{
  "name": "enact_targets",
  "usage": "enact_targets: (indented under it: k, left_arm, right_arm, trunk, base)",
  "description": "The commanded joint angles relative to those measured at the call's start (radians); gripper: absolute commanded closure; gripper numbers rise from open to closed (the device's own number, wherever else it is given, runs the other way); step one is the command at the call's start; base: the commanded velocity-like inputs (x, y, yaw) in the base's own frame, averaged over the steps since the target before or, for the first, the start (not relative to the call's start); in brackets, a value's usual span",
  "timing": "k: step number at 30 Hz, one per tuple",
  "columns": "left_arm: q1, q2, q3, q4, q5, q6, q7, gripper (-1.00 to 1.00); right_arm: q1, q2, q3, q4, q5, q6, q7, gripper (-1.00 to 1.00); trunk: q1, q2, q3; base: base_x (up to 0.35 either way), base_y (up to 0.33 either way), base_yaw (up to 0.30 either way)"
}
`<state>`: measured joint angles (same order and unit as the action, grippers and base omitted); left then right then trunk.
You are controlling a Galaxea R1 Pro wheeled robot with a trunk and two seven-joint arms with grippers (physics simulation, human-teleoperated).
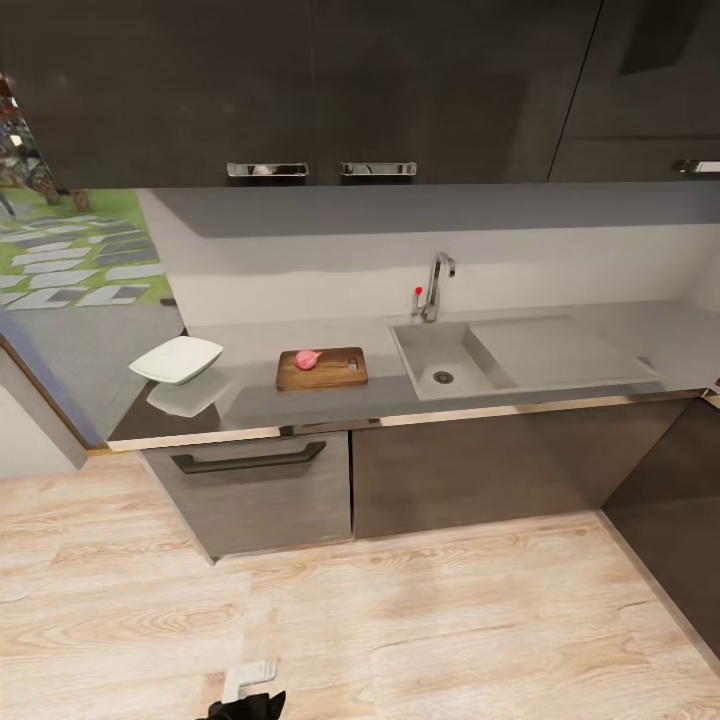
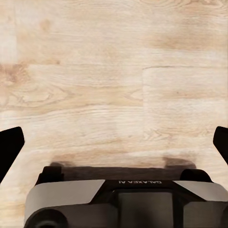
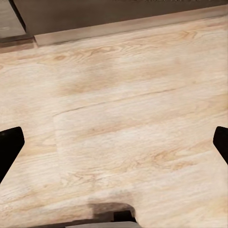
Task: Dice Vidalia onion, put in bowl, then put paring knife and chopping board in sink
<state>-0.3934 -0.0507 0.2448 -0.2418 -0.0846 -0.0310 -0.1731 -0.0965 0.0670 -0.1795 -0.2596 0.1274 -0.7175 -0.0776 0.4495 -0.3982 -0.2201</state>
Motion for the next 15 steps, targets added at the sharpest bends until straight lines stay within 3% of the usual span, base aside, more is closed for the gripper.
enact_targets:
  k: [1,3,8,10,15]
  left_arm:
    - [-0.001,0.0,0.008,0.004,-0.009,-0.011,-0.005,-1.0]
    - [-0.001,0.001,0.008,0.016,-0.009,-0.061,-0.004,-1.0]
    - [-0.001,0.001,0.008,0.118,-0.008,-0.35,0.052,-1.0]
    - [-0.001,0.001,0.008,0.163,-0.008,-0.414,0.083,-1.0]
    - [-0.001,0.005,0.008,0.205,-0.008,-0.467,0.112,-1.0]
  right_arm:
    - [-0.001,0.001,-0.003,0.0,0.011,-0.002,-0.008,-1.0]
    - [-0.001,0.001,-0.003,0.0,0.011,-0.002,-0.008,-1.0]
    - [-0.002,0.0,-0.004,0.0,0.011,-0.002,-0.008,-1.0]
    - [-0.001,0.0,-0.004,0.0,0.011,-0.002,-0.008,-1.0]
    - [-0.001,-0.001,-0.004,0.0,0.011,-0.002,-0.008,-1.0]
  trunk:
    - [0.001,-0.002,-0.002]
    - [0.001,-0.002,-0.002]
    - [0.001,-0.002,-0.002]
    - [0.001,-0.002,-0.002]
    - [0.001,-0.002,-0.002]
  base:
    - [0.0,0.0,0.0]
    - [0.0,0.0,0.0]
    - [0.0,0.0,0.0]
    - [0.0,0.0,0.0]
    - [0.0,0.0,0.0]
